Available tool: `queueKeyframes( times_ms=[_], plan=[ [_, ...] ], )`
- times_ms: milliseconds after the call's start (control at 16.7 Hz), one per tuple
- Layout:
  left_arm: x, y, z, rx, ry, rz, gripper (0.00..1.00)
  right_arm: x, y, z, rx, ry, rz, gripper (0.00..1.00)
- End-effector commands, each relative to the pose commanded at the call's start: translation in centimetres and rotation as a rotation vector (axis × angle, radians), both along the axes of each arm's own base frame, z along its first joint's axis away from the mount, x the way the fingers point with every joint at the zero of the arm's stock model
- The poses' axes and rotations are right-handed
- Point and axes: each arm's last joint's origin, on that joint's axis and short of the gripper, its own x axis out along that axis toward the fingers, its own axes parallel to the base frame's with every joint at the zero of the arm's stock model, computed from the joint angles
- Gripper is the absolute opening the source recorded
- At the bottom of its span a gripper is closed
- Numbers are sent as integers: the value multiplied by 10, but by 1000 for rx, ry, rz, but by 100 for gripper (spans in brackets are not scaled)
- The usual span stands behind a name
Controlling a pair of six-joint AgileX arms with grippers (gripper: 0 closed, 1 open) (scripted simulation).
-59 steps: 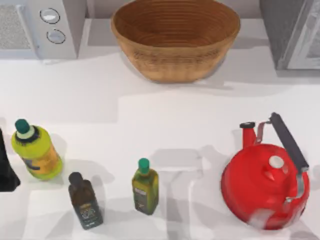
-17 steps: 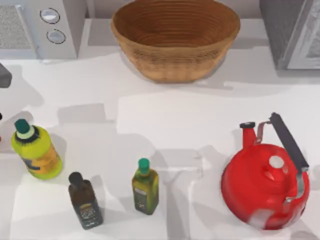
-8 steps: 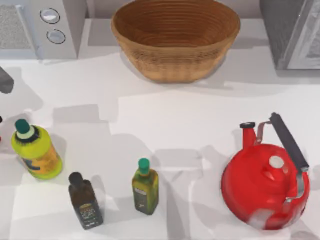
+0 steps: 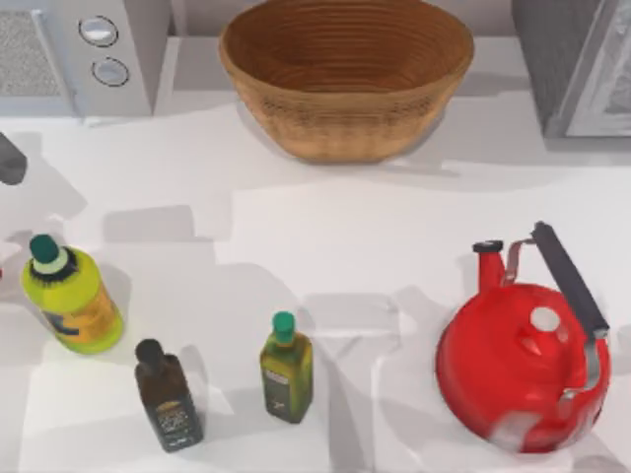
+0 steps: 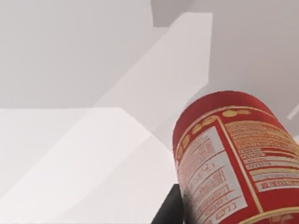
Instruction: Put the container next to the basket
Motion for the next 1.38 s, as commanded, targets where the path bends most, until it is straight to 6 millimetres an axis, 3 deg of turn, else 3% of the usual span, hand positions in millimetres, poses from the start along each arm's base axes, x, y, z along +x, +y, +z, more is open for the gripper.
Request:
queueKeyframes(
  times_ms=[120, 660, 900, 1140, 1380],
  plan=[
    [0, 0, 0, 0, 0, 0, 0, 0, 0, 0, 0, 0, 0, 100],
    [0, -1, 1, 0, -3, -2, 0, 0, 0, 0, 0, 0, 0, 100],
    [11, -7, 11, 14, -67, 84, 0, 0, 0, 0, 0, 0, 0, 100],
    [27, -42, 20, 4, -127, 263, 0, 0, 0, 0, 0, 0, 0, 100],
    [33, -108, 22, -33, -129, 477, 0, 0, 0, 0, 0, 0, 0, 100]
  ],
)
